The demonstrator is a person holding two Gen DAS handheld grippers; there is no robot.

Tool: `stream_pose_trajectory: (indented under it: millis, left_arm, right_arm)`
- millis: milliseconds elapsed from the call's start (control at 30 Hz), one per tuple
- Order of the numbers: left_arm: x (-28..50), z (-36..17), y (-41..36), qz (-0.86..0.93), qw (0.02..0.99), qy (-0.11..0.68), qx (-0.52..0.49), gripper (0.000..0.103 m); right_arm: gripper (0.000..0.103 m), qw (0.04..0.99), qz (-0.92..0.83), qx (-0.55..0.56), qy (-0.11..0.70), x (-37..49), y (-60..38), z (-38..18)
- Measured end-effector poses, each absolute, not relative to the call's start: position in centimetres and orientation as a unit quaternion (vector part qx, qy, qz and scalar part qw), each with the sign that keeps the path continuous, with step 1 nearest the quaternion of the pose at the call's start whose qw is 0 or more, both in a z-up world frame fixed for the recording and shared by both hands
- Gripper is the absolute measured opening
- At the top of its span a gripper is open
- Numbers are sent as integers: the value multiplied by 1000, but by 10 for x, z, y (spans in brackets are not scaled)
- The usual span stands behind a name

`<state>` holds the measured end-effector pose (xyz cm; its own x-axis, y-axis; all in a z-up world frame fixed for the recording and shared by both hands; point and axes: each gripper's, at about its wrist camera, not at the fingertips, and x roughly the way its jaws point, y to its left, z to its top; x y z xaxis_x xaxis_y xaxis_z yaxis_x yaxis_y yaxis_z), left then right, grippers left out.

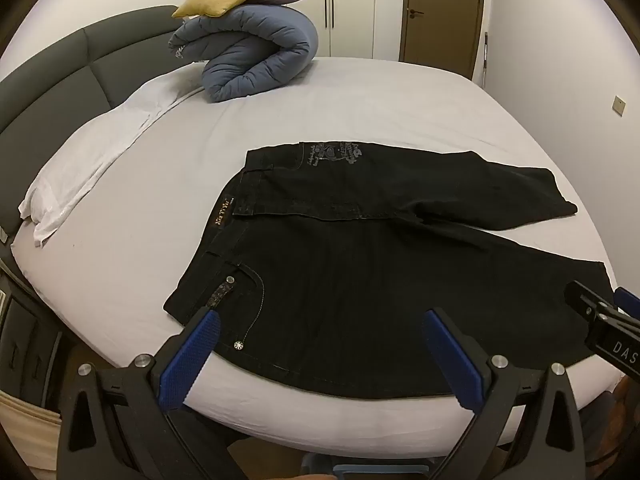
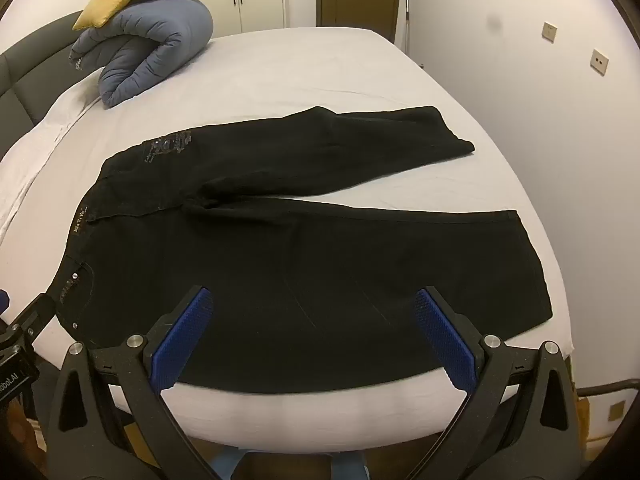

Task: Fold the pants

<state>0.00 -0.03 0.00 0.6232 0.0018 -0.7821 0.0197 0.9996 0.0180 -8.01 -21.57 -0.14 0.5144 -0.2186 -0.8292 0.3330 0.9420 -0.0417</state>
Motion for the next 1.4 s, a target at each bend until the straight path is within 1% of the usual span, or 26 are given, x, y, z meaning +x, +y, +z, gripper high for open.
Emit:
stream_pose_trajectory:
  millis: [1400]
  left_arm:
    - [-4,-5,5,-6,901,434,18,103]
  right_arm:
    - [103,867,-156,45,471,-78,-207,-10]
